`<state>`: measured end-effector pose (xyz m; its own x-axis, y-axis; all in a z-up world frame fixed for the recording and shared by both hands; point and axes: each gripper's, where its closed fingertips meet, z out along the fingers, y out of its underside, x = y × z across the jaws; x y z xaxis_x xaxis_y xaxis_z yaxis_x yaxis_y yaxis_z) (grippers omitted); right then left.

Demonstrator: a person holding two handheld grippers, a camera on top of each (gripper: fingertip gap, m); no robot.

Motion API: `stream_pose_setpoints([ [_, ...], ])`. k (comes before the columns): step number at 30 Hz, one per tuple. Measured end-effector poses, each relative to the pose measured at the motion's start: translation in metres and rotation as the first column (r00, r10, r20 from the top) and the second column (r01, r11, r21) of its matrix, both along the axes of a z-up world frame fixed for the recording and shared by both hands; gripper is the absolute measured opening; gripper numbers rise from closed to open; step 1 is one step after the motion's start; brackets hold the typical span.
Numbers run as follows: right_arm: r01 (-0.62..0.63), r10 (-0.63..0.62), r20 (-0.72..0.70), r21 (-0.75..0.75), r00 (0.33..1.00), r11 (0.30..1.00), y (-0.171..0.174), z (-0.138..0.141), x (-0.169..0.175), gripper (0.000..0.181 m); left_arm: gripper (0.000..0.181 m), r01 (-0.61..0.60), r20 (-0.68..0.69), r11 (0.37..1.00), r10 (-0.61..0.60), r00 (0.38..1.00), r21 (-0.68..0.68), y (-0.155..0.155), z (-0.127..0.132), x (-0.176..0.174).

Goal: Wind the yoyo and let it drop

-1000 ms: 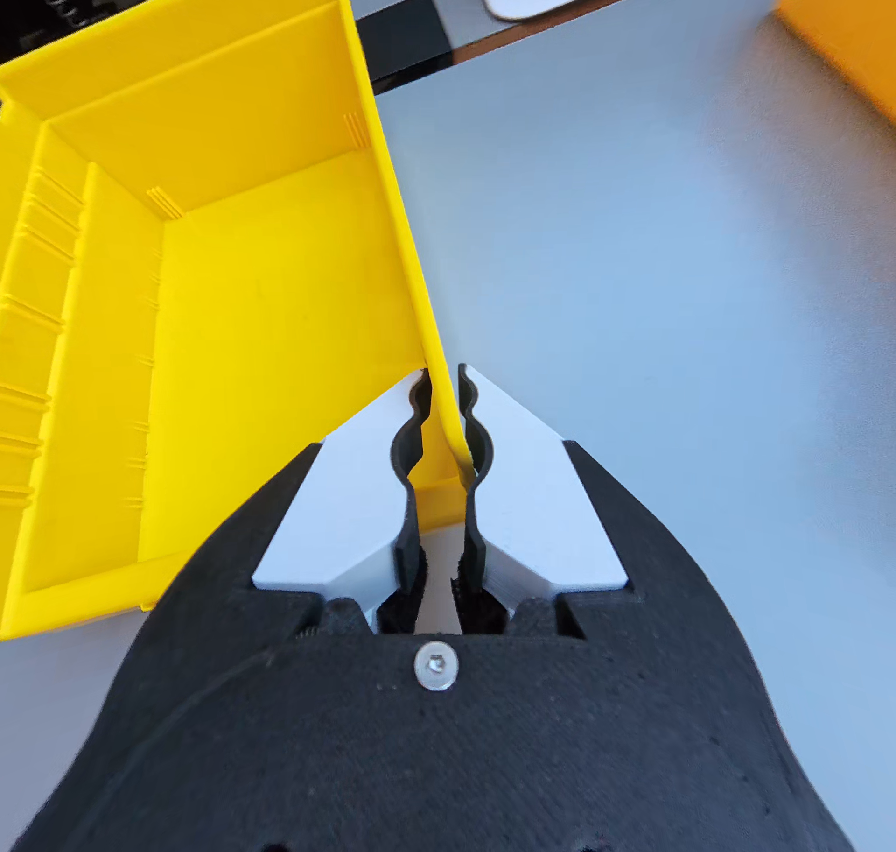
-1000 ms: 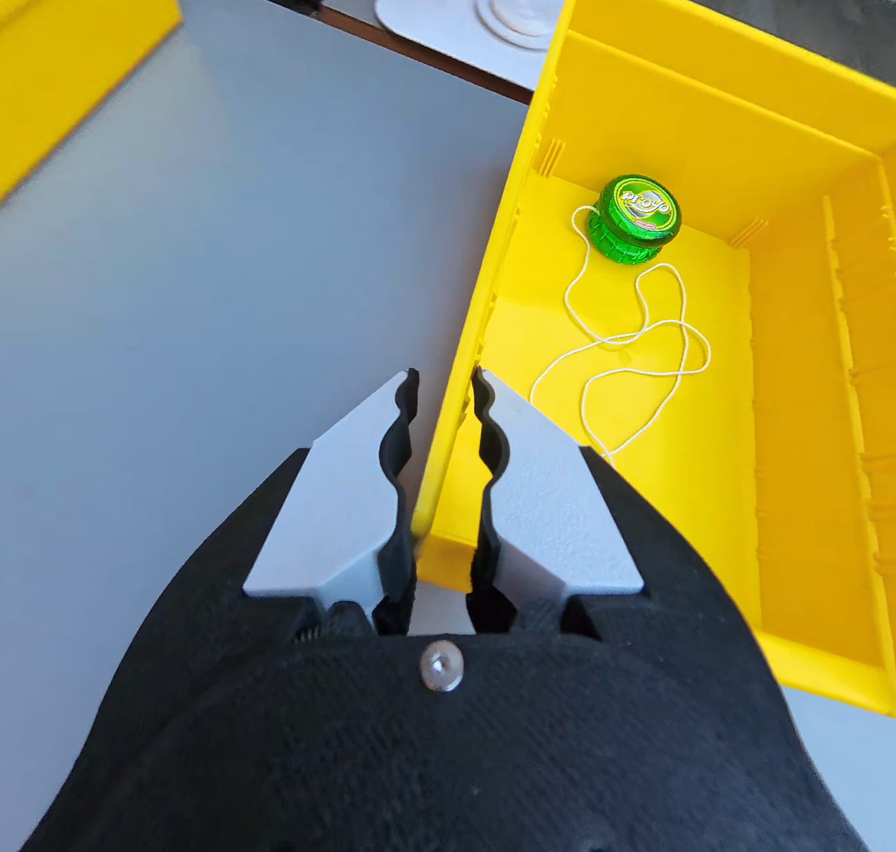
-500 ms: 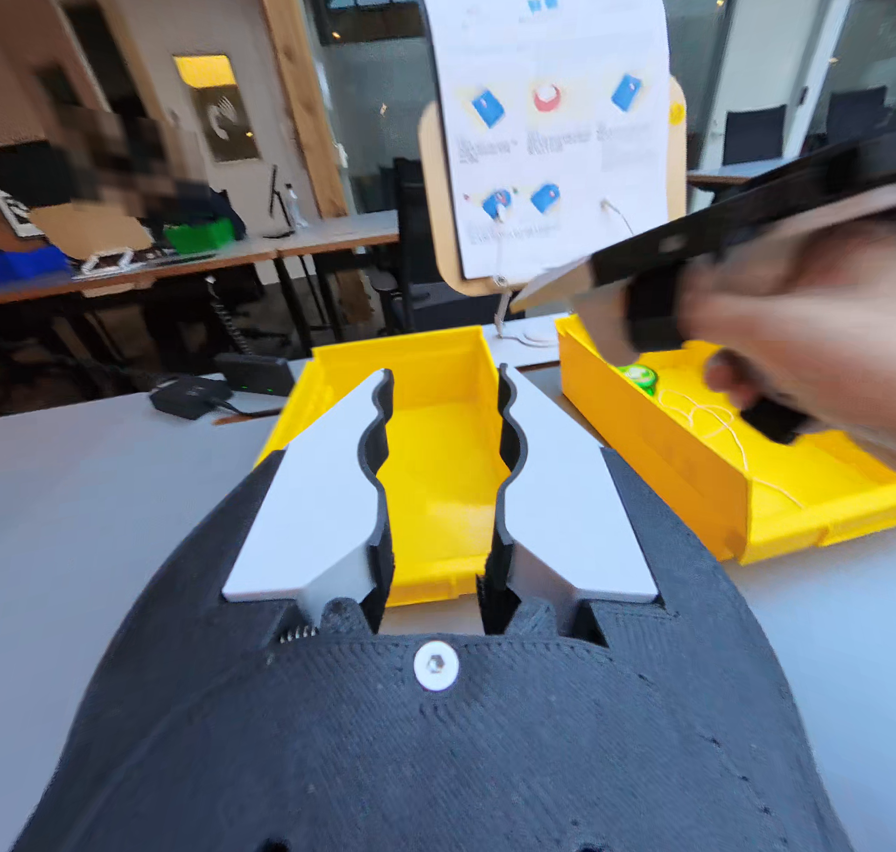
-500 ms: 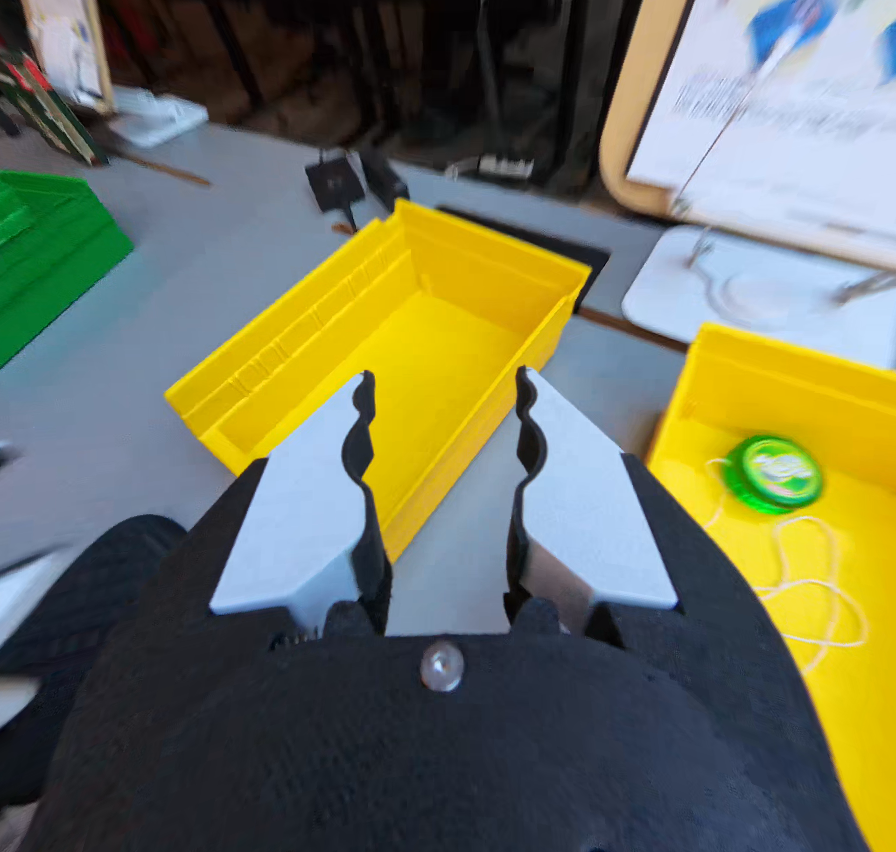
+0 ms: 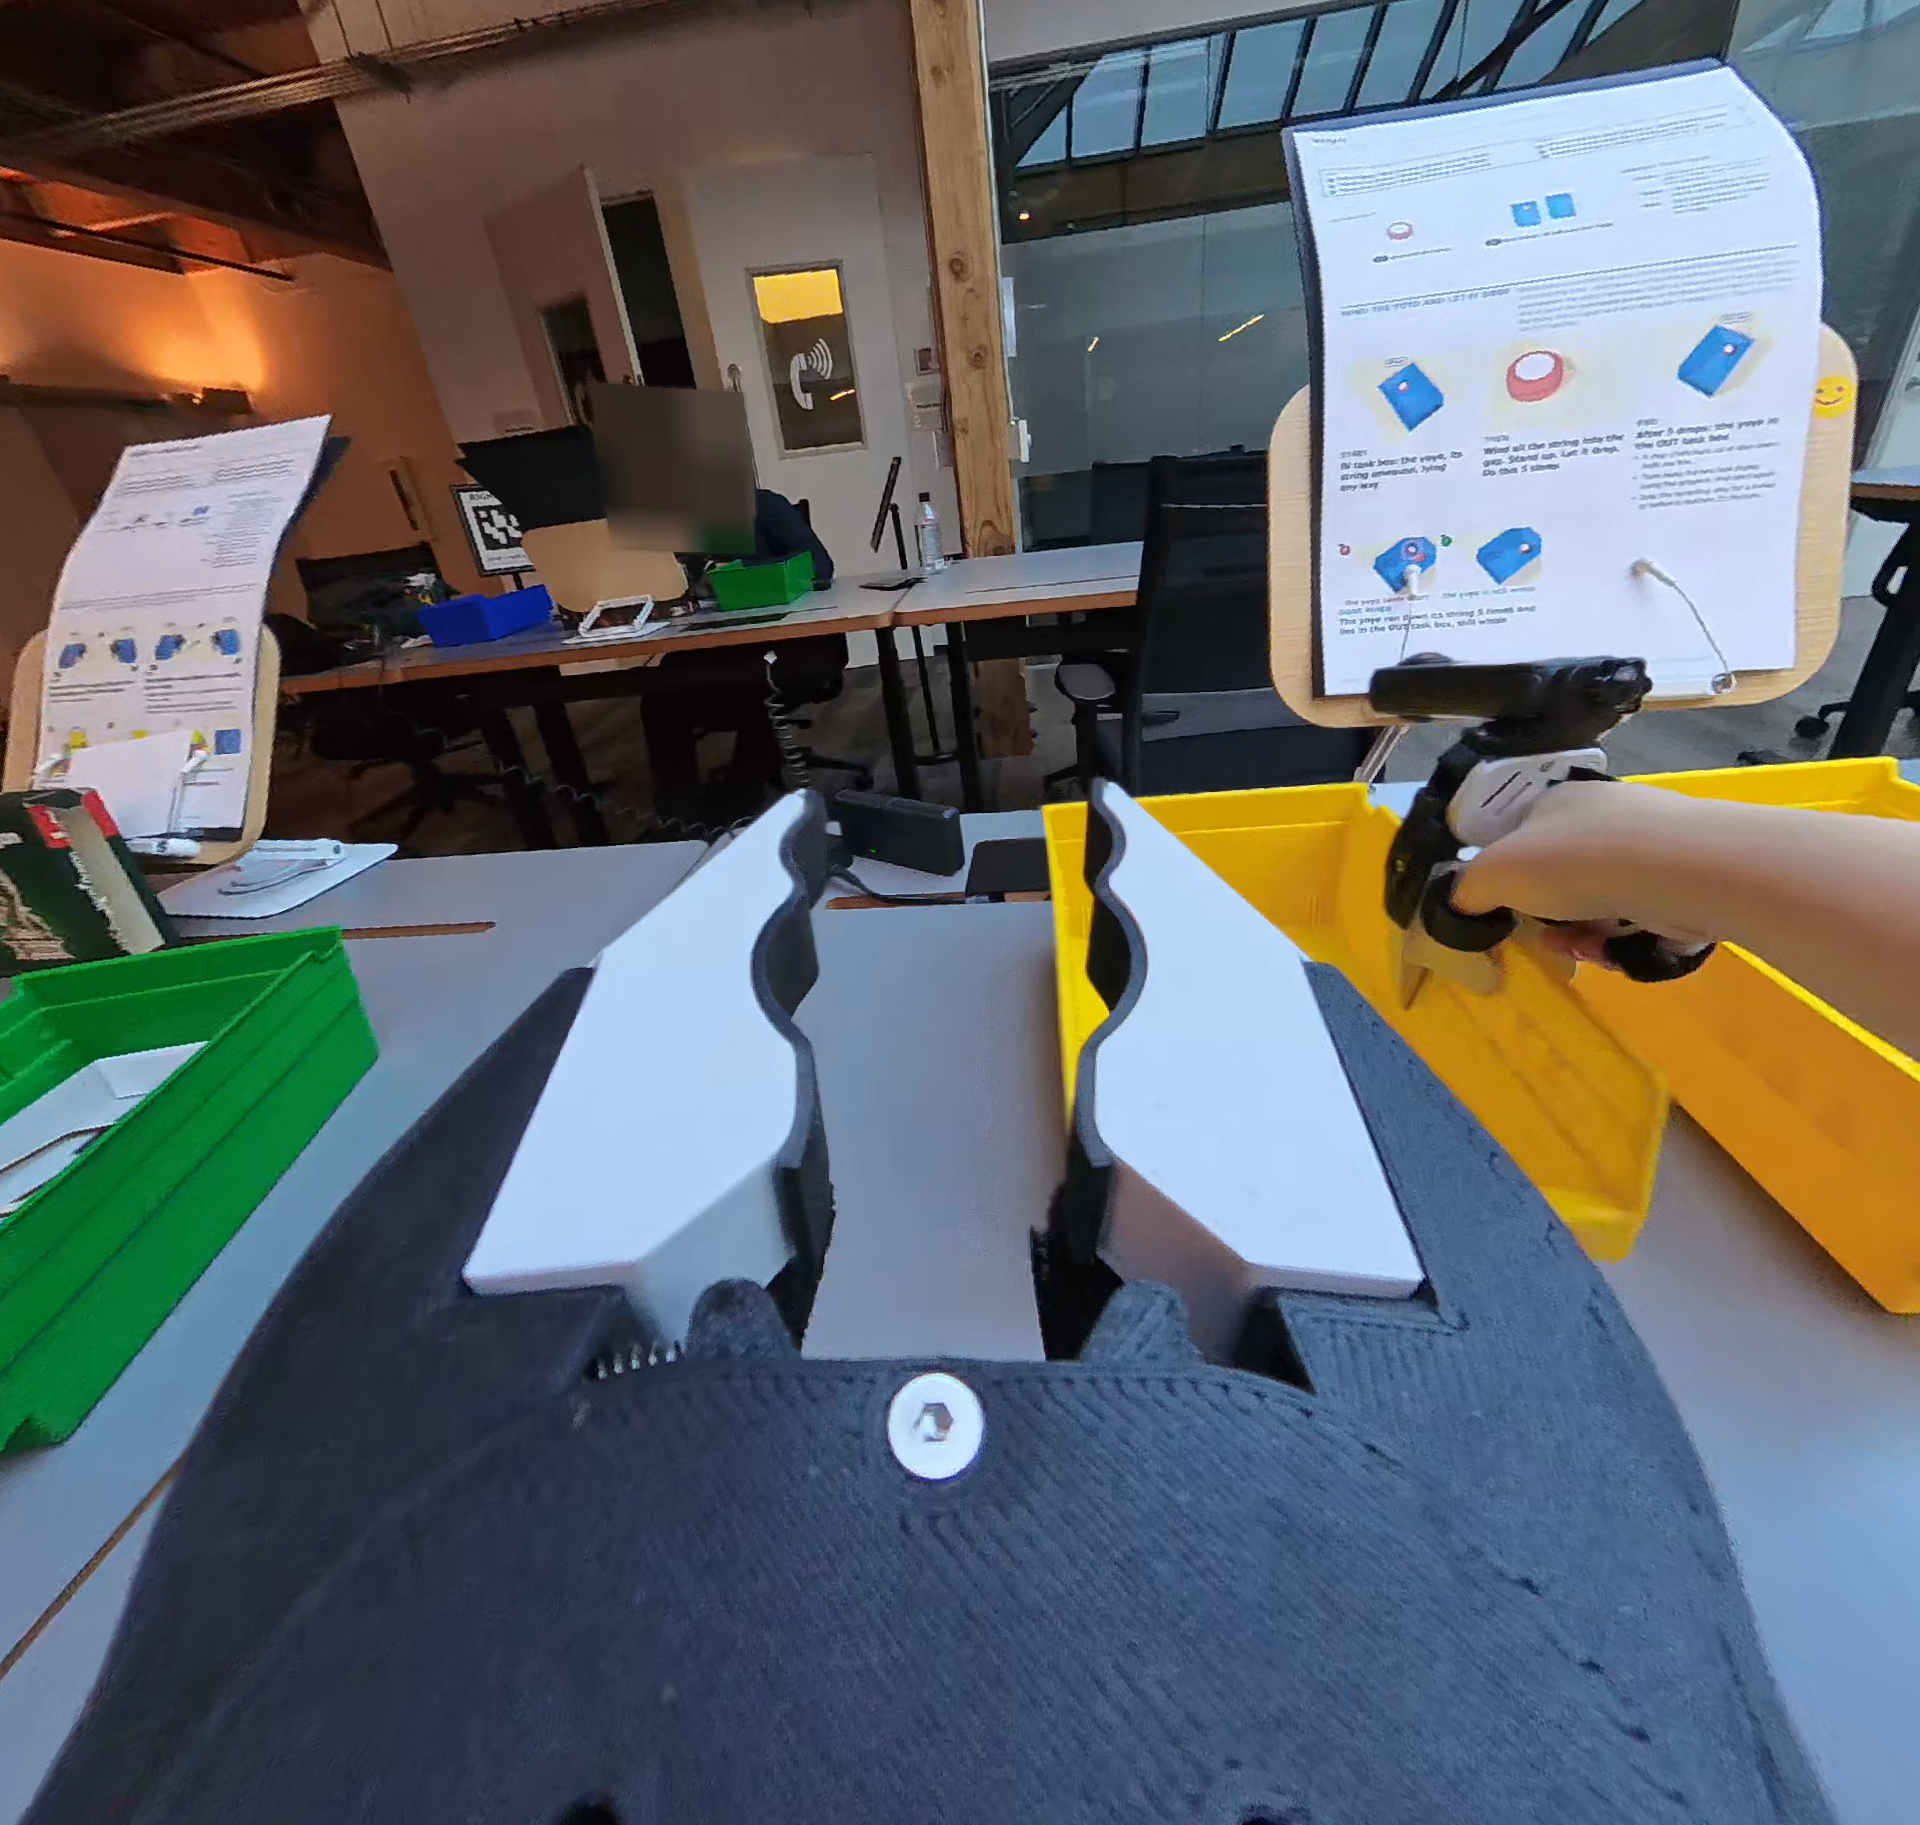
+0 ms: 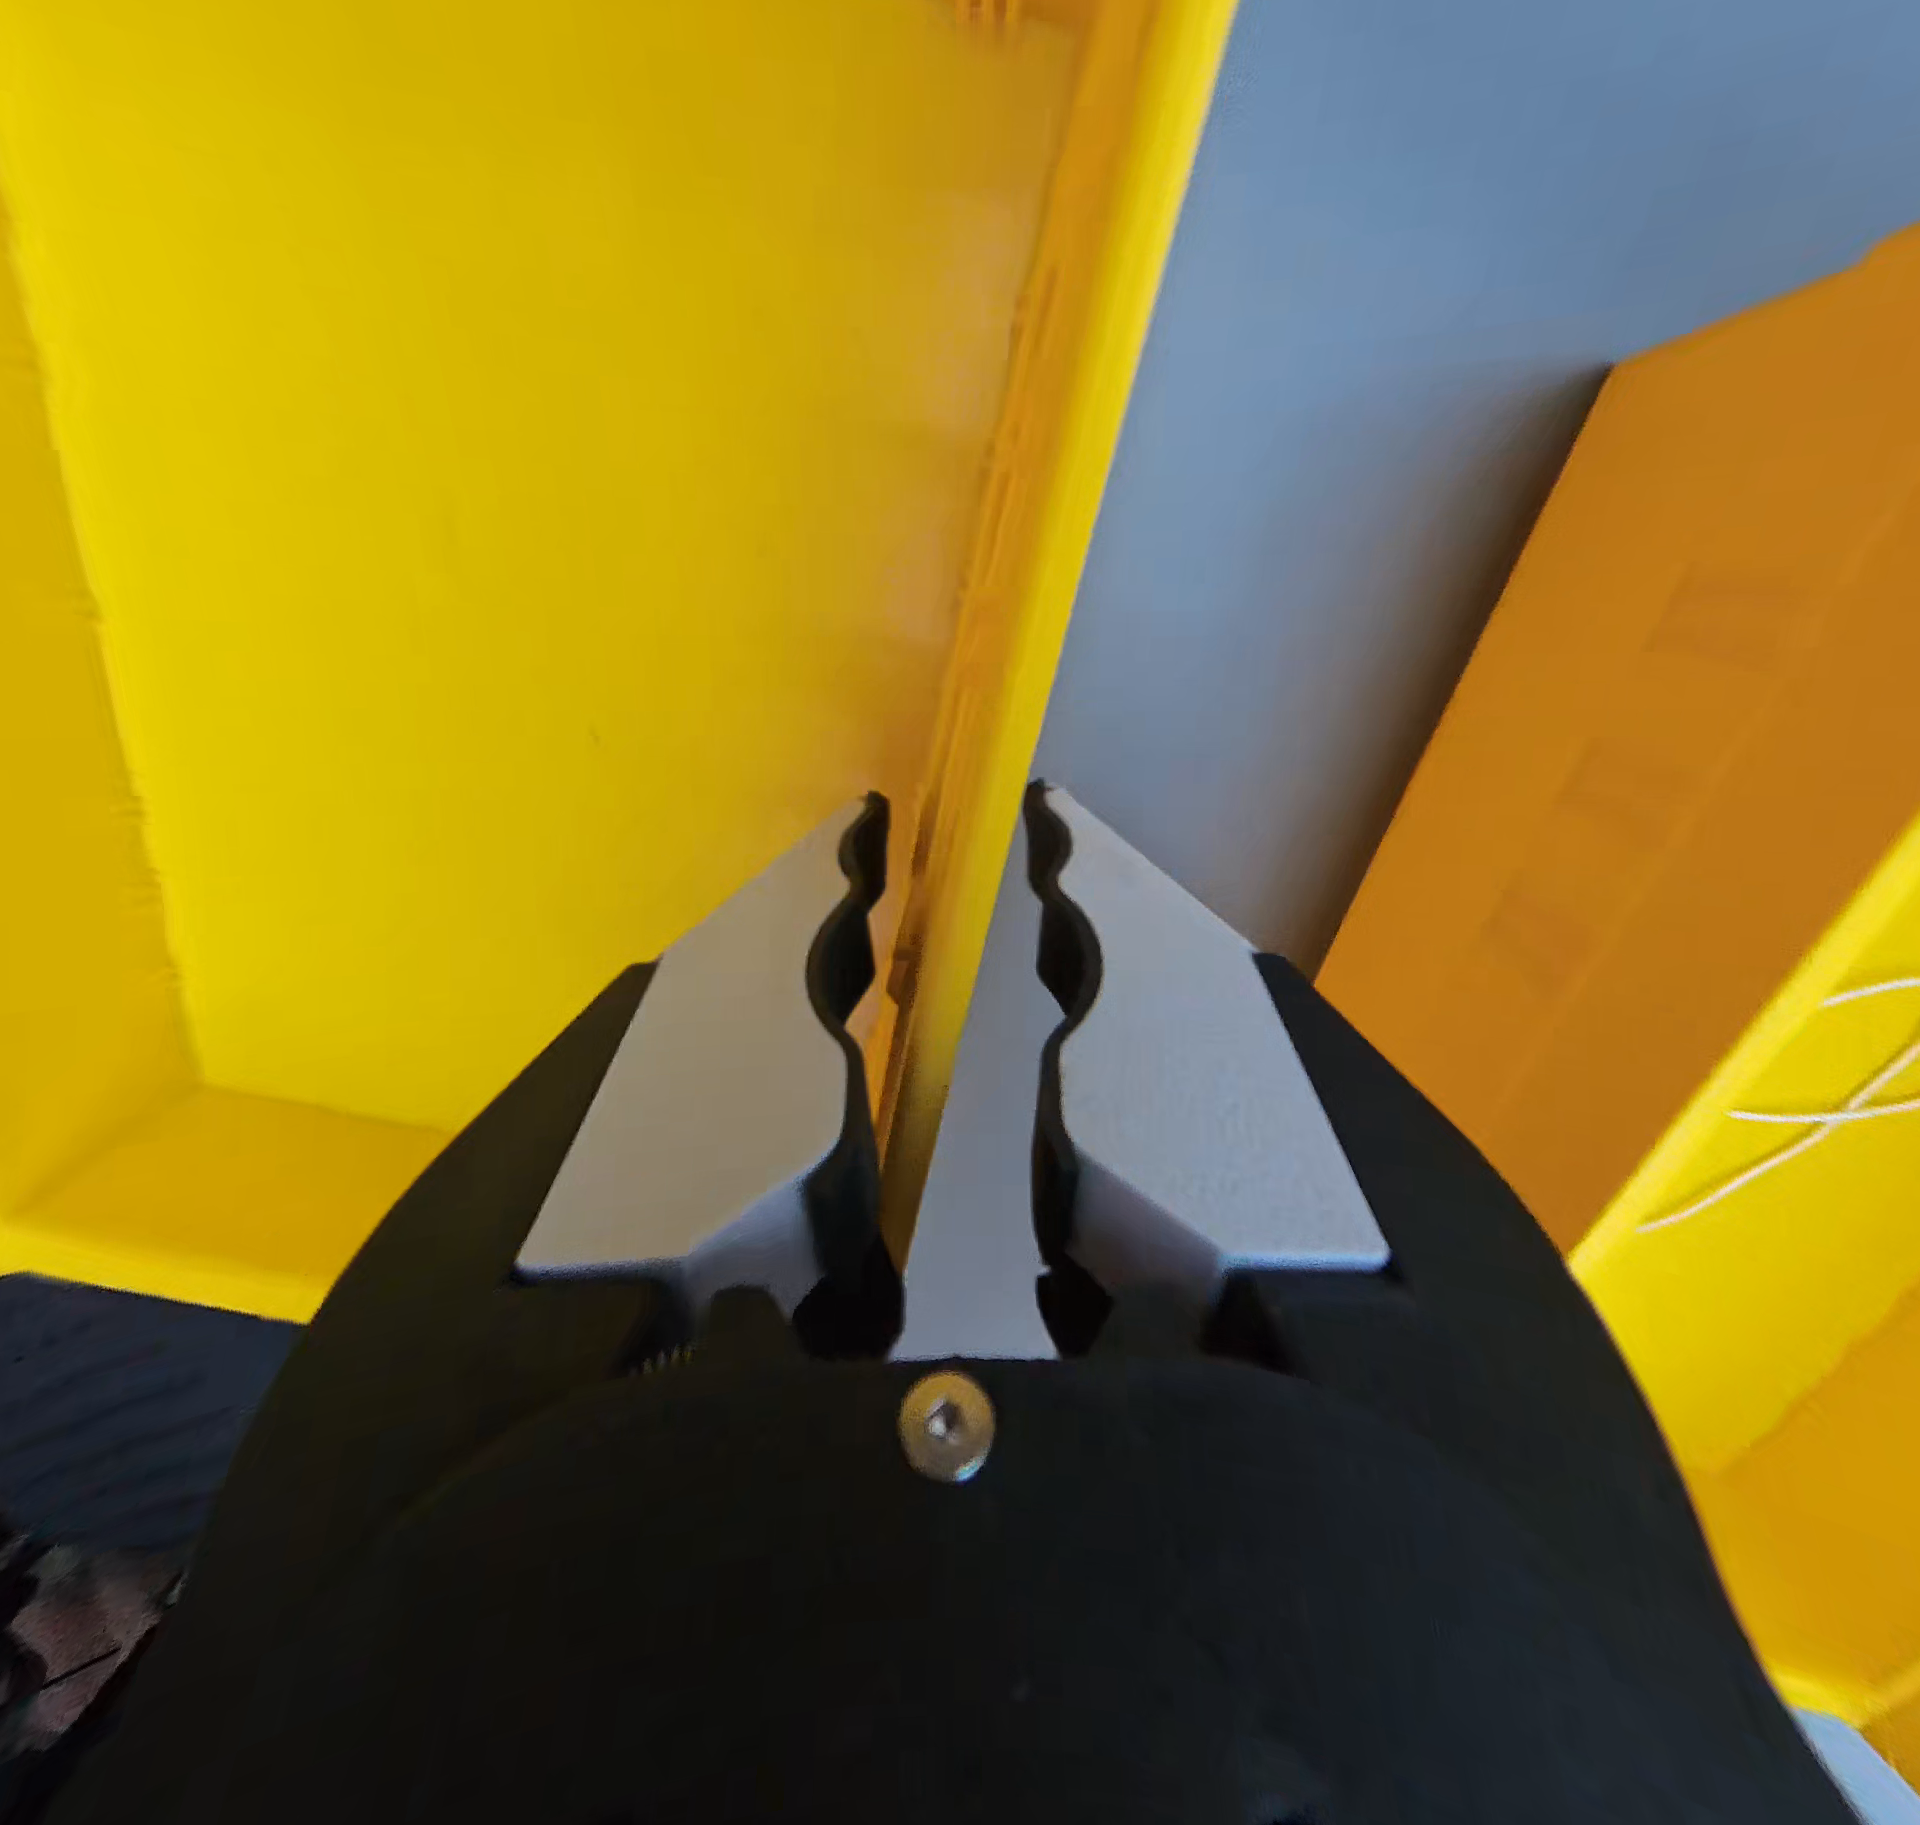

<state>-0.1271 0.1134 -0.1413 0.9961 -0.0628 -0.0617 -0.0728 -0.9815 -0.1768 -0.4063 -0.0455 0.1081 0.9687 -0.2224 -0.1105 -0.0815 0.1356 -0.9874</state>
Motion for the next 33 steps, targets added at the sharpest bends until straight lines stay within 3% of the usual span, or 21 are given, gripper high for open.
stream_pose_setpoints([
  [2, -0.008, 0.006, -0.085, -0.023, 0.996, 1.0, -0.003, 0.001, -0.006, 0.006, 0.047, -0.009, -0.009, 1.0, 0.009, 1.0, -0.004, -0.001, -0.002, -0.005],
  [8, -0.066, 0.06, -0.159, -0.035, 0.985, 0.997, -0.005, 0.027, -0.01, 0.008, 0.046, 0.038, -0.01, 0.999, -0.038, 0.999, -0.026, -0.005, 0.005, 0.005],
  [13, -0.121, 0.13, -0.253, 0.047, 0.959, 0.991, -0.004, 0.113, 0.014, 0.007, 0.048, 0.068, 0.041, 0.993, -0.072, 0.997, 0.1, -0.031, 0.043, 0.017],
  [17, -0.105, 0.133, -0.261, 0.119, 0.956, 0.987, -0.028, 0.201, 0.1, 0.004, 0.047, 0.123, 0.111, 0.984, -0.137, 0.984, 0.126, -0.036, 0.053, 0.023],
  [21, 0.018, 0.02, -0.268, 0.14, 0.963, 0.99, -0.091, 0.252, 0.224, 0.004, 0.054, 0.363, 0.224, 0.93, -0.342, 0.913, -0.058, -0.008, 0.014, 0.077],
  [24, 0.183, -0.152, -0.213, 0.134, 0.965, 0.974, -0.151, 0.254, 0.323, 0.004, 0.062, 0.547, 0.302, 0.796, -0.472, 0.829, -0.259, 0.019, -0.04, 0.15],
  [27, 0.335, -0.324, -0.106, 0.107, 0.94, 0.936, -0.216, 0.231, 0.41, 0.004, 0.064, 0.649, 0.35, 0.603, -0.548, 0.76, -0.464, 0.037, -0.097, 0.228],
  [29, 0.411, -0.408, -0.05, 0.076, 0.912, 0.908, -0.254, 0.208, 0.451, 0.004, 0.065, 0.693, 0.401, 0.462, -0.582, 0.708, -0.554, 0.039, -0.12, 0.272],
  [30, 0.439, -0.438, -0.027, 0.058, 0.899, 0.897, -0.271, 0.196, 0.466, 0.004, 0.065, 0.692, 0.405, 0.42, -0.588, 0.7, -0.587, 0.042, -0.128, 0.29],
  [33, 0.495, -0.495, 0.016, -0.013, 0.869, 0.869, -0.31, 0.157, 0.493, 0.005, 0.071, 0.568, 0.275, 0.39, -0.592, 0.758, -0.725, 0.056, -0.166, 0.323],
])
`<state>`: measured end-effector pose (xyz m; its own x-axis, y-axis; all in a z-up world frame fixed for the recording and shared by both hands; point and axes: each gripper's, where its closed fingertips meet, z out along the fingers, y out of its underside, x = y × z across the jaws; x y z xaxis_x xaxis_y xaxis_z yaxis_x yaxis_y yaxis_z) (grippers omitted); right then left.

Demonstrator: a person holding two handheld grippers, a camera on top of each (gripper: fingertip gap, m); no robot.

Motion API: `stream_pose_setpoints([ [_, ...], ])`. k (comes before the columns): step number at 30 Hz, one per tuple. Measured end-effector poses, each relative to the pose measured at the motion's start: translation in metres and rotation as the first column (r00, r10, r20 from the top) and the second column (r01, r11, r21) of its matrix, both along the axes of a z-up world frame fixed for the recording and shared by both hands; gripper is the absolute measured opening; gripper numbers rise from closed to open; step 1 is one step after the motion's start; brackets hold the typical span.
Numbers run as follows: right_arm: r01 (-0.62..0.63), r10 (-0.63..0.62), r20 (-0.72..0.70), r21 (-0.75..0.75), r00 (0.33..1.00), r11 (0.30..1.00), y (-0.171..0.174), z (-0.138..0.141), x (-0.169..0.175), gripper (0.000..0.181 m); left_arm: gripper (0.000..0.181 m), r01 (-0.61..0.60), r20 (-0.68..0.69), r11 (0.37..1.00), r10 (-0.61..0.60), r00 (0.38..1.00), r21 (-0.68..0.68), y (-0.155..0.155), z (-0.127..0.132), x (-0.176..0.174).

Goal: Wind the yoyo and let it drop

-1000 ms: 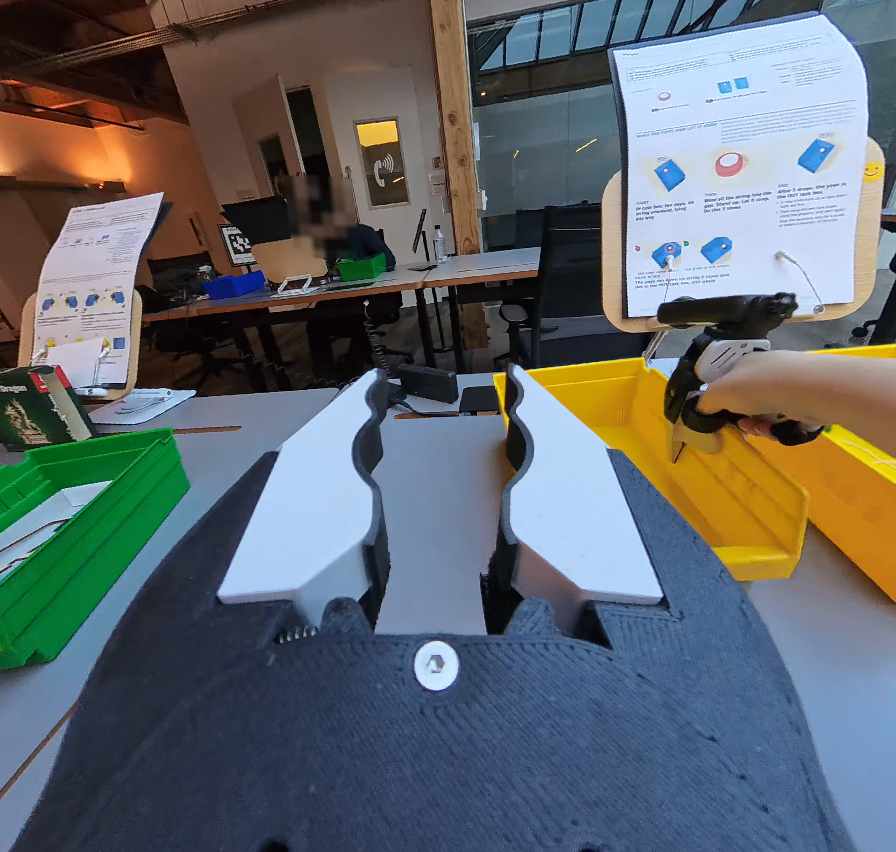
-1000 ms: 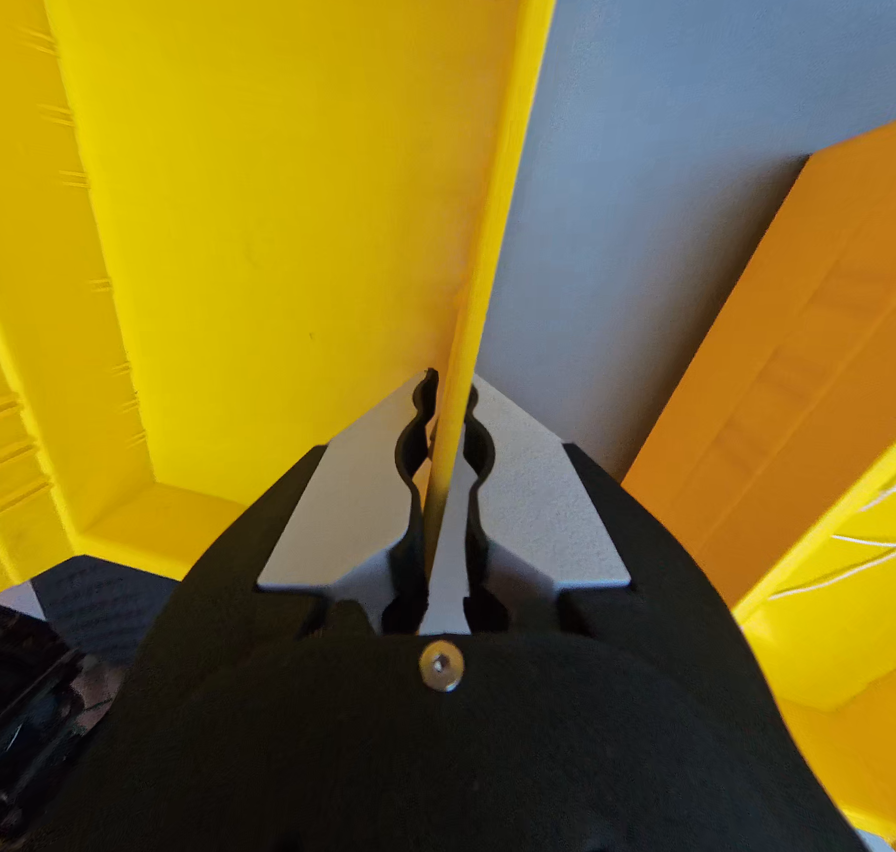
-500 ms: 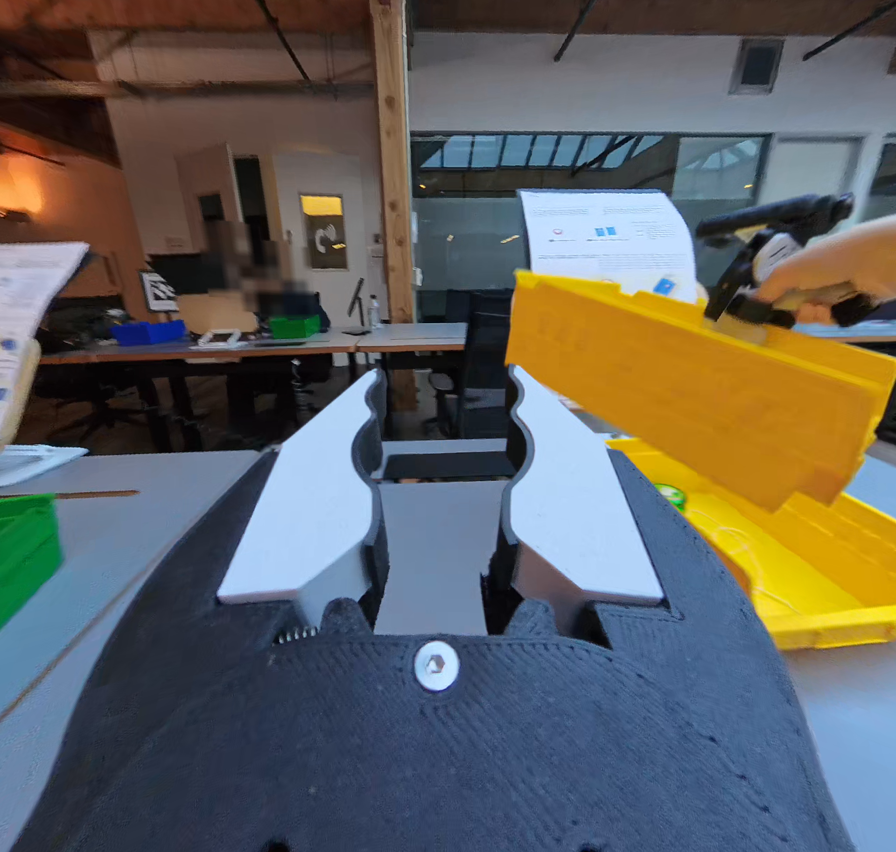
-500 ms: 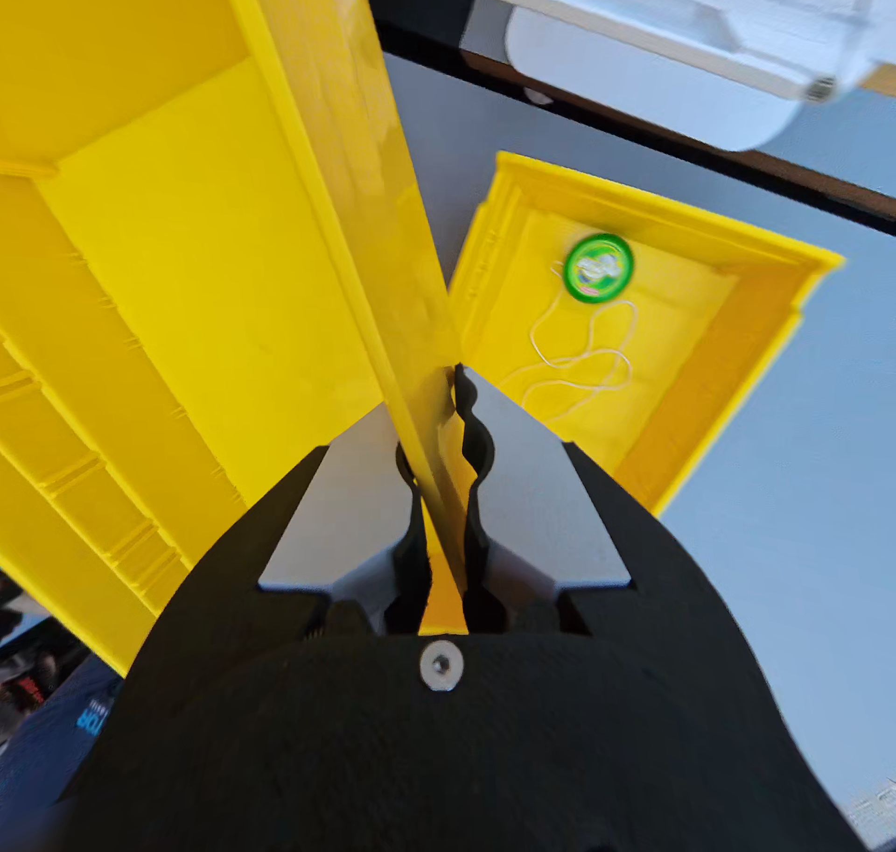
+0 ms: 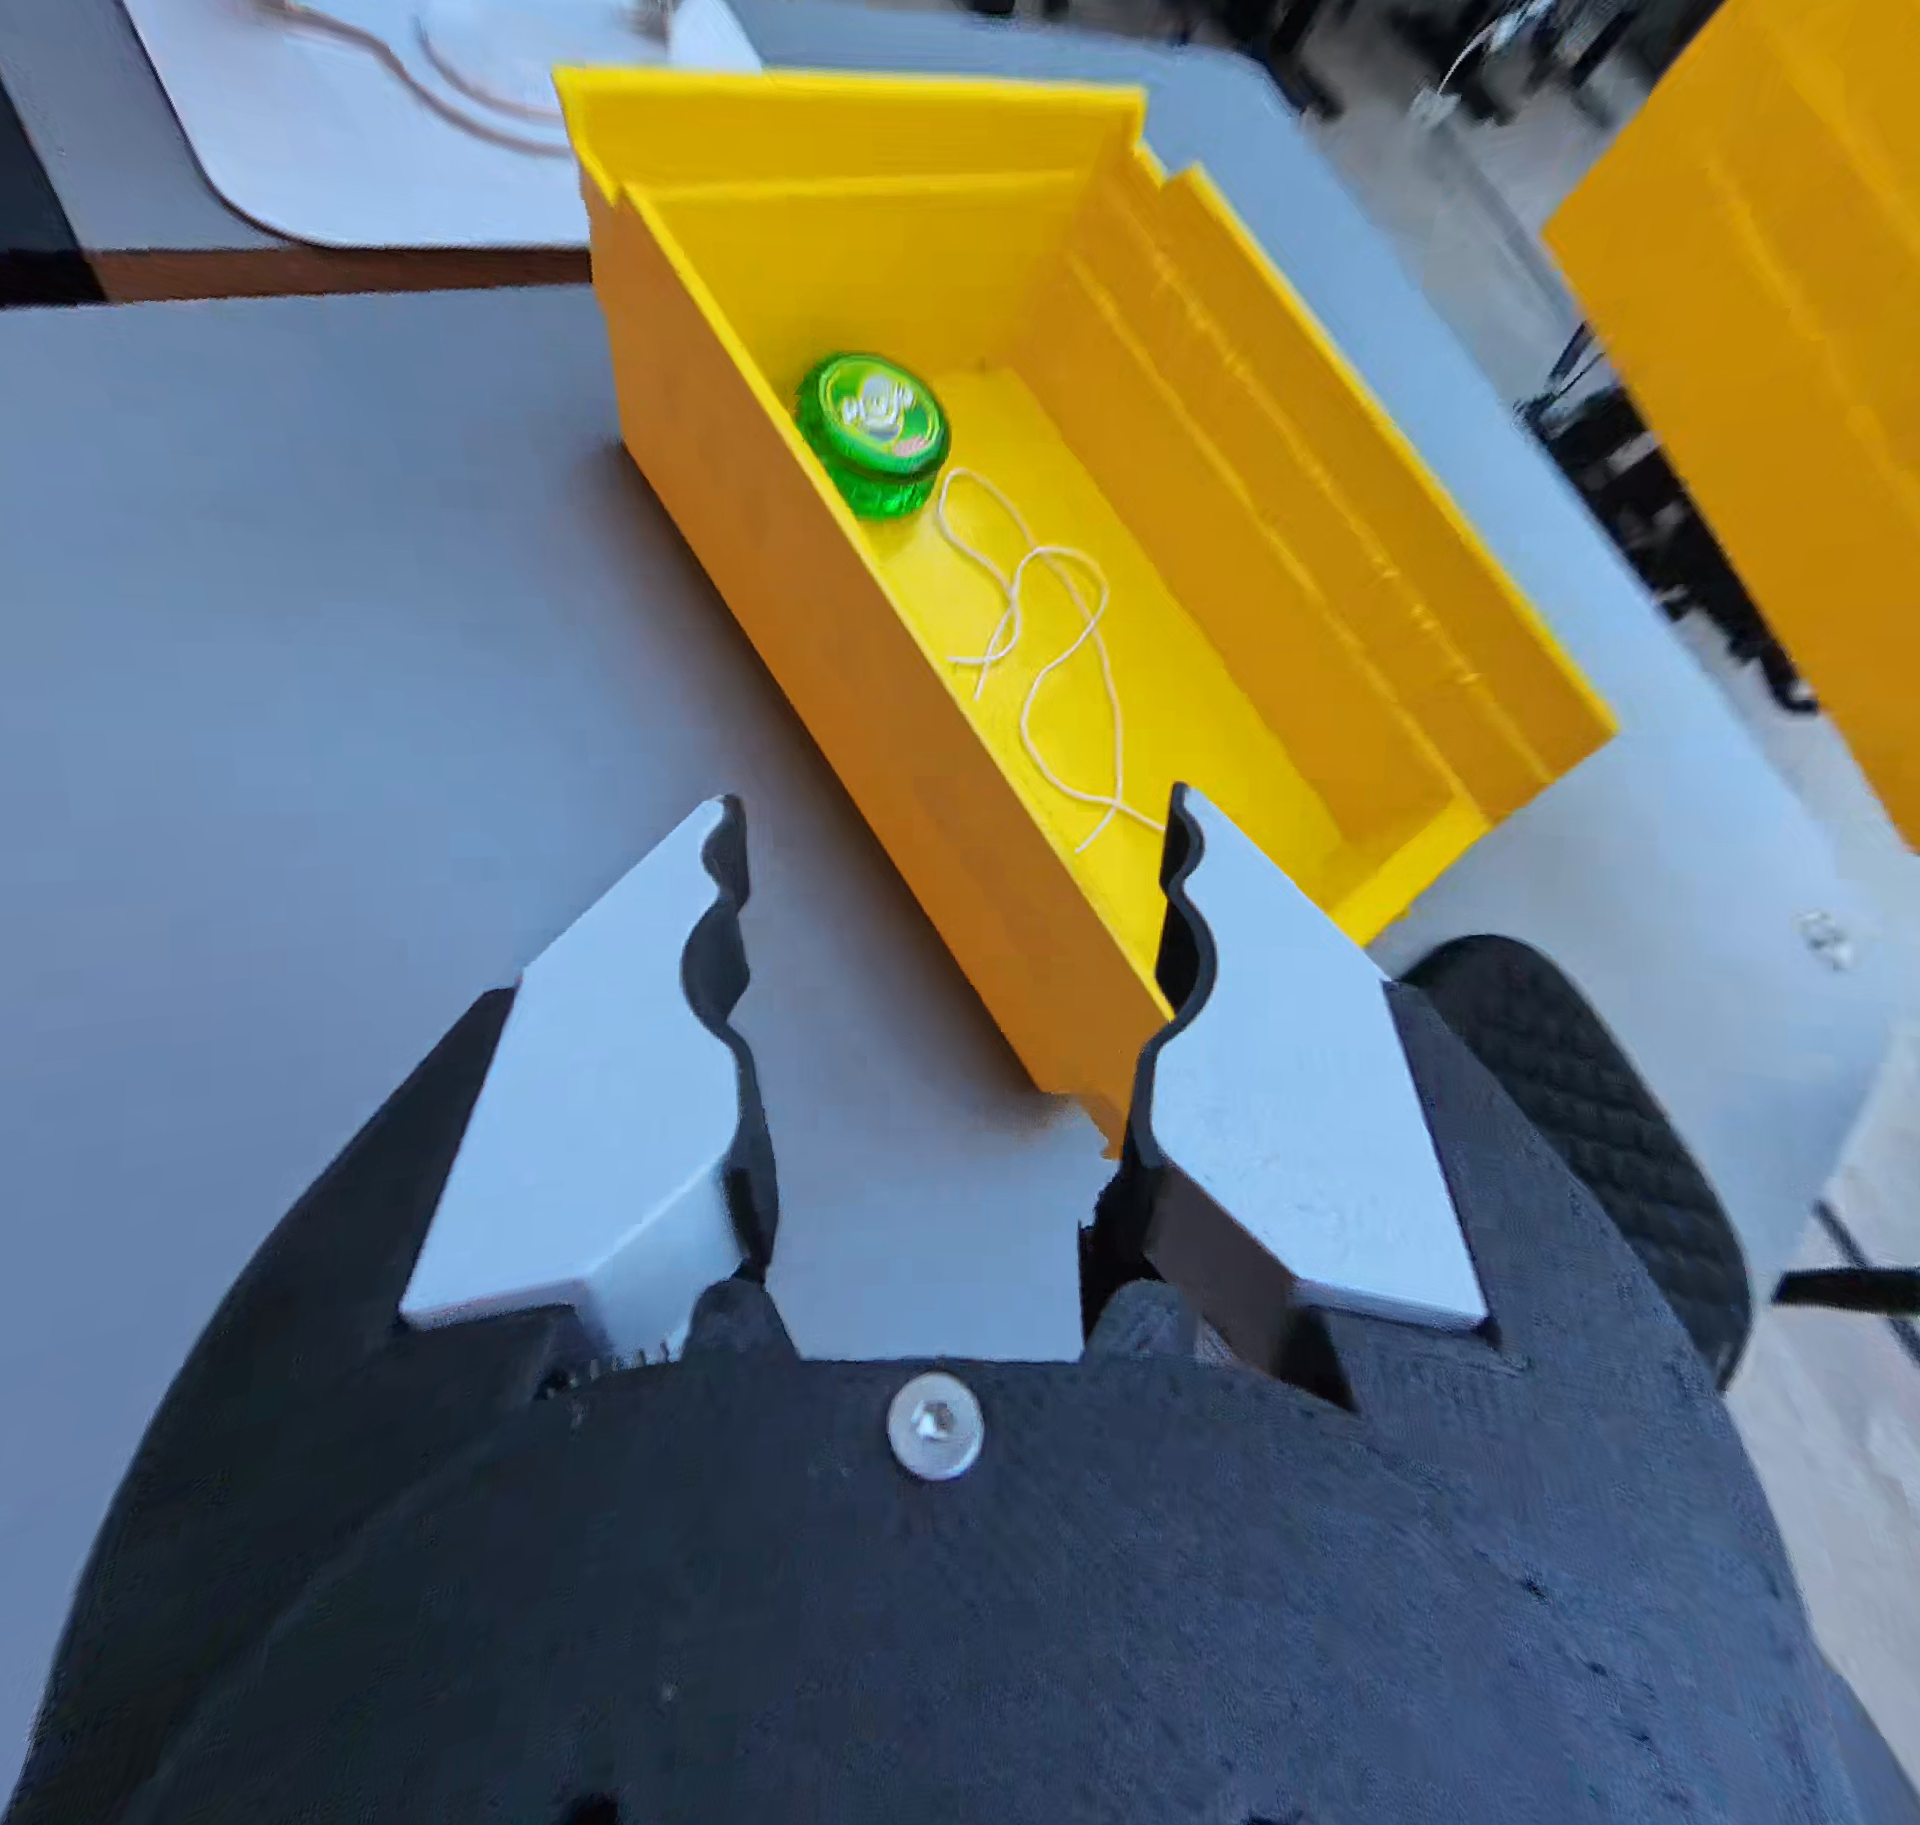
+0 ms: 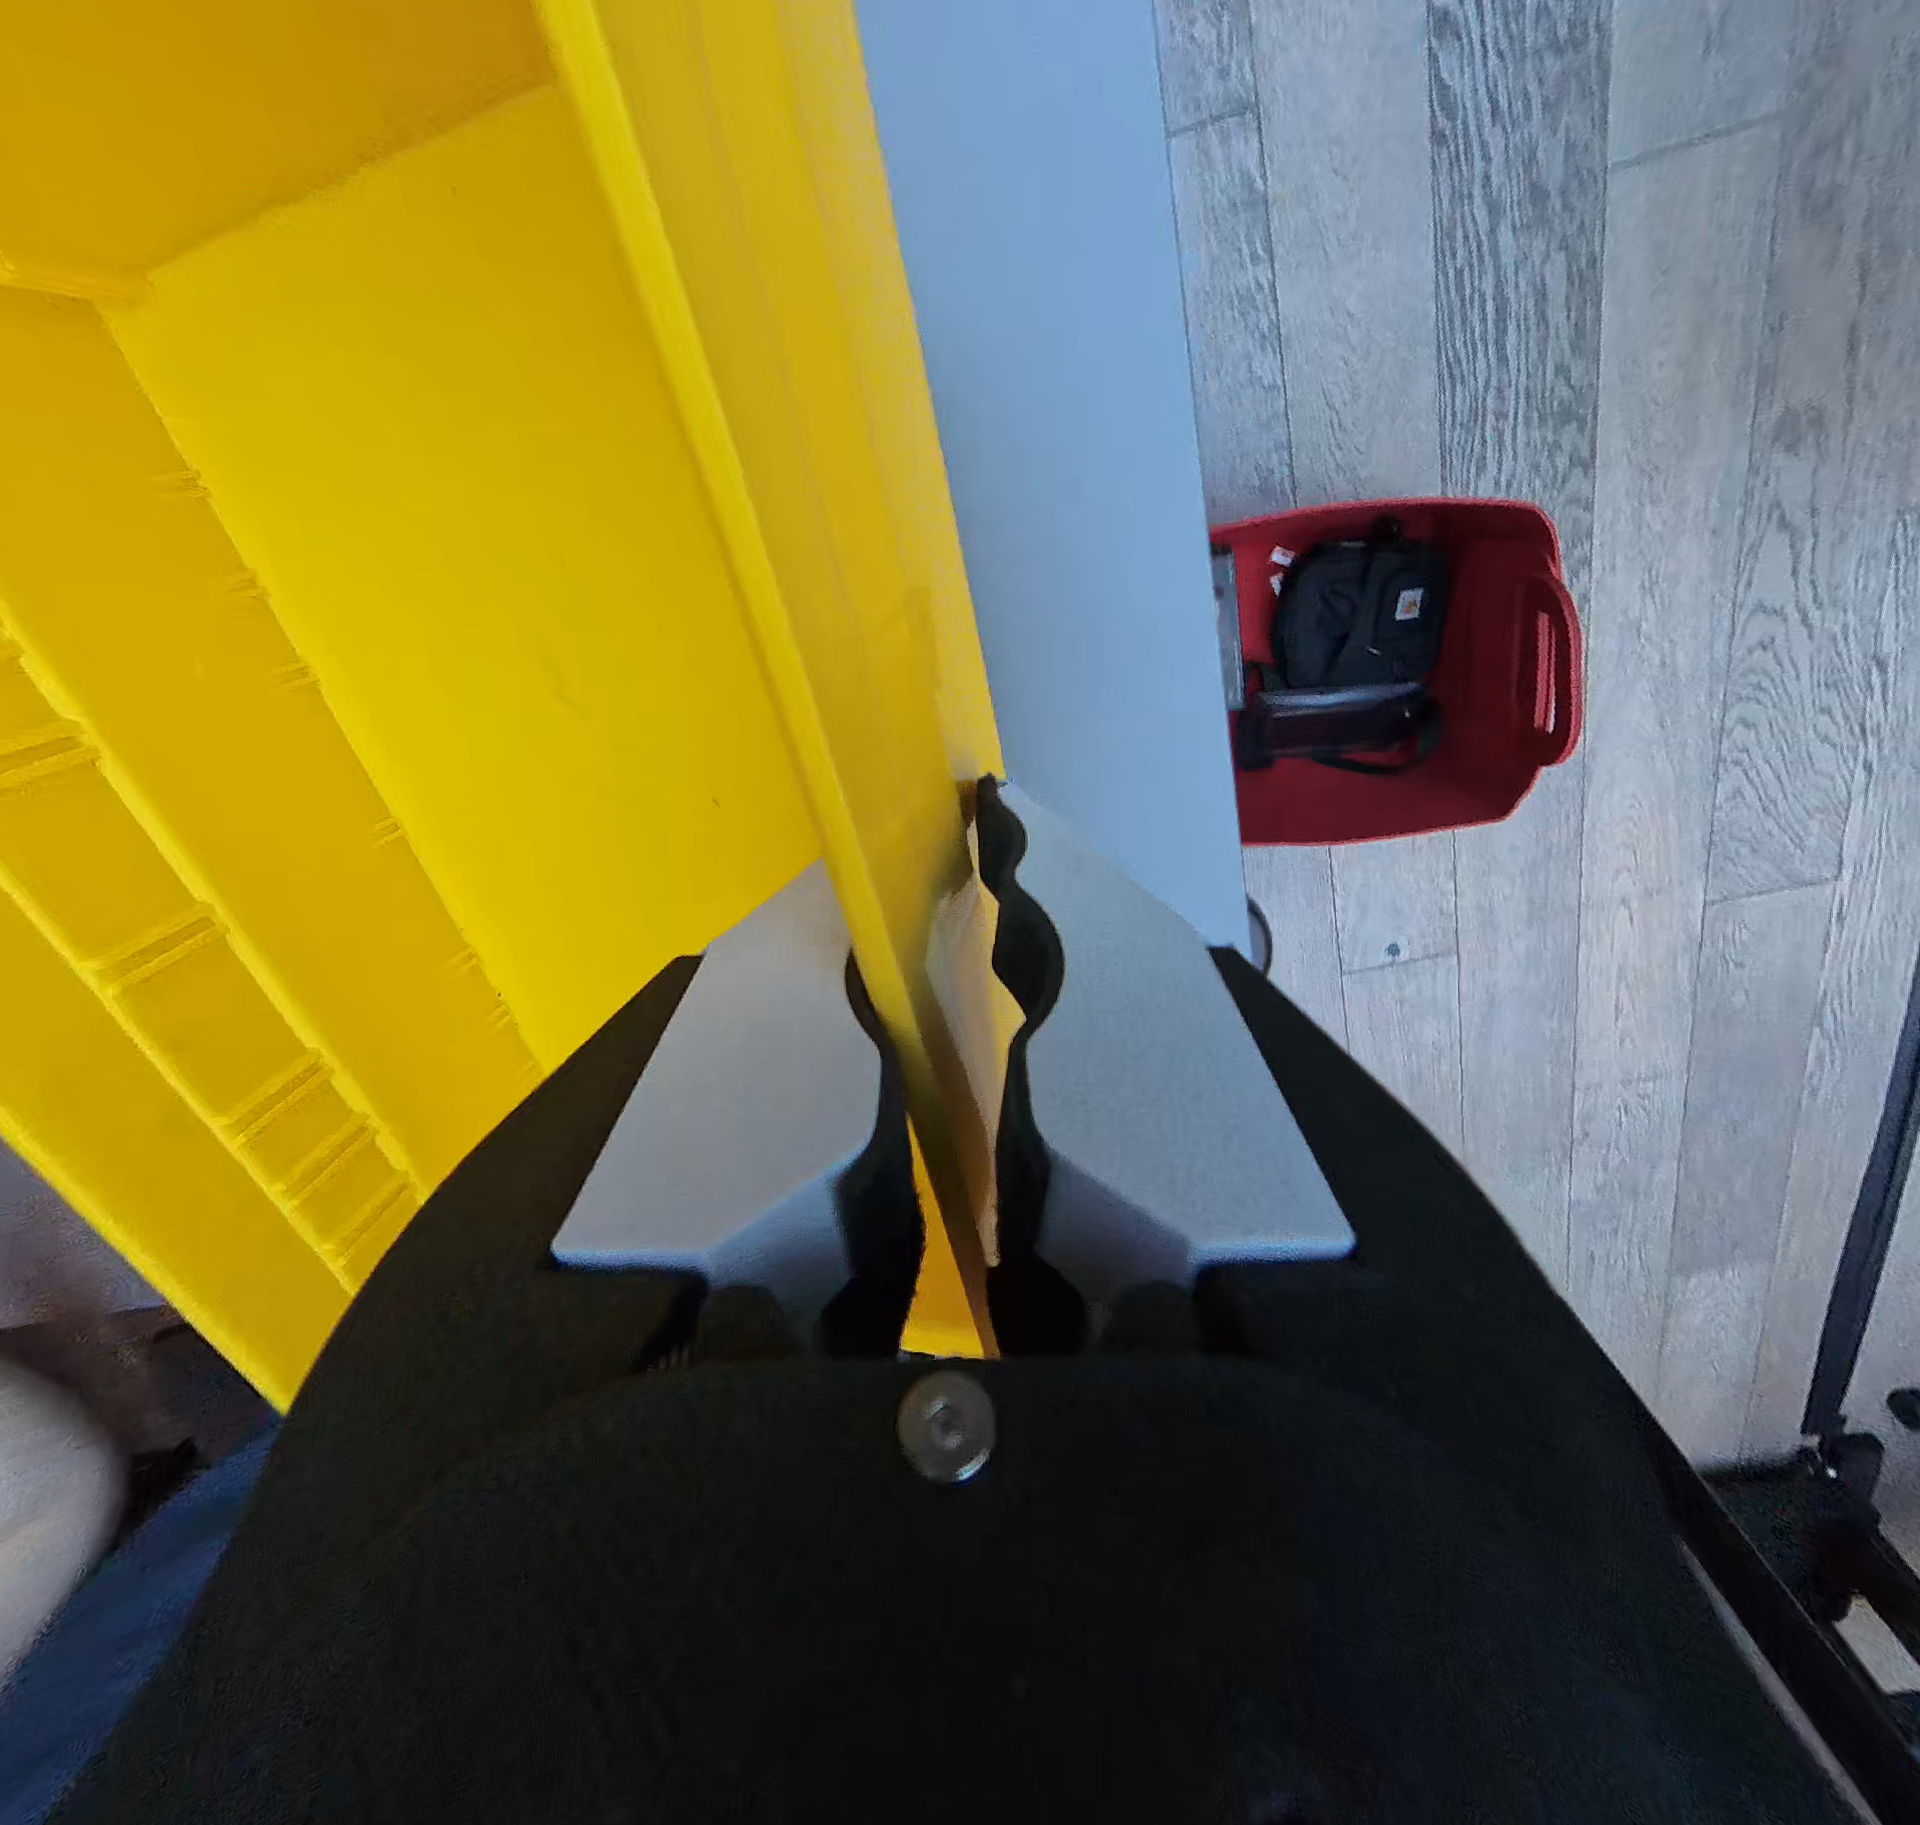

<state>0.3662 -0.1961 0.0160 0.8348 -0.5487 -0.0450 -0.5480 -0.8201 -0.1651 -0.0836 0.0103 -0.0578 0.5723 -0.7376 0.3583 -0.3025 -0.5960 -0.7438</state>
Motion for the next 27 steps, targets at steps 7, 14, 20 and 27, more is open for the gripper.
stream_pose_setpoints([
  [7, 0.007, -0.012, -0.046, -0.112, 0.999, 0.994, -0.027, -0.059, 0.007, 0.006, 0.053, 0.161, -0.159, 0.96, -0.2, 0.967, -0.23, -0.016, -0.038, 0.033],
  [14, -0.043, 0.039, -0.03, -0.161, 0.999, 0.986, -0.011, -0.08, -0.007, 0.009, 0.02, 0.28, -0.331, 0.882, -0.412, 0.849, -0.379, -0.018, -0.042, 0.016],
  [20, -0.102, 0.094, -0.065, -0.14, 0.993, 0.985, 0.01, -0.098, -0.027, 0.007, 0.003, 0.086, -0.511, 0.962, -0.213, 0.833, -0.261, 0.063, -0.042, -0.098],
  [27, -0.037, 0.034, -0.224, -0.008, 0.974, 0.999, 0.038, -0.124, -0.045, 0.008, 0.003, -0.096, -0.549, 0.968, -0.048, 0.834, -0.23, 0.122, -0.042, -0.258],
])
